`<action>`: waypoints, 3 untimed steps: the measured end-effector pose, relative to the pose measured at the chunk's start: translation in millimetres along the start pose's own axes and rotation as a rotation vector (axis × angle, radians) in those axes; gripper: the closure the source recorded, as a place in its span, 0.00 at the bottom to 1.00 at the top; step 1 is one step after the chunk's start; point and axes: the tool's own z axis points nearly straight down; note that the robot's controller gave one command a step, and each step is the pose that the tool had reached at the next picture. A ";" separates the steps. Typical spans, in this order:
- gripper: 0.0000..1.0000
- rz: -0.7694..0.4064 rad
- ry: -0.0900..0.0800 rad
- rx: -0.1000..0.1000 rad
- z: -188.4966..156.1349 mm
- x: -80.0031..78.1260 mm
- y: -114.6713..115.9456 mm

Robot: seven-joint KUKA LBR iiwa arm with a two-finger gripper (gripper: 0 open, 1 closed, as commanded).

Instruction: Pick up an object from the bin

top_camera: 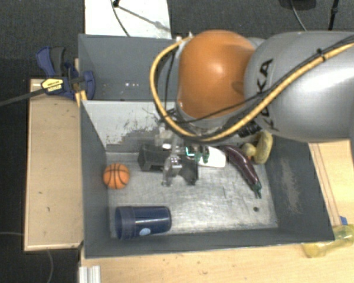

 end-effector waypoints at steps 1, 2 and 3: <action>0.00 0.005 -0.008 -0.001 -4.5 -1.8 -1.1; 0.00 0.083 -0.012 -0.003 61.8 -17.8 26.4; 0.00 0.289 -0.008 -0.002 74.4 -27.1 -10.6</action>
Offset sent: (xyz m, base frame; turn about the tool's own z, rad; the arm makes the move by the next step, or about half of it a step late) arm 0.0355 0.0645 -0.1627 0.1921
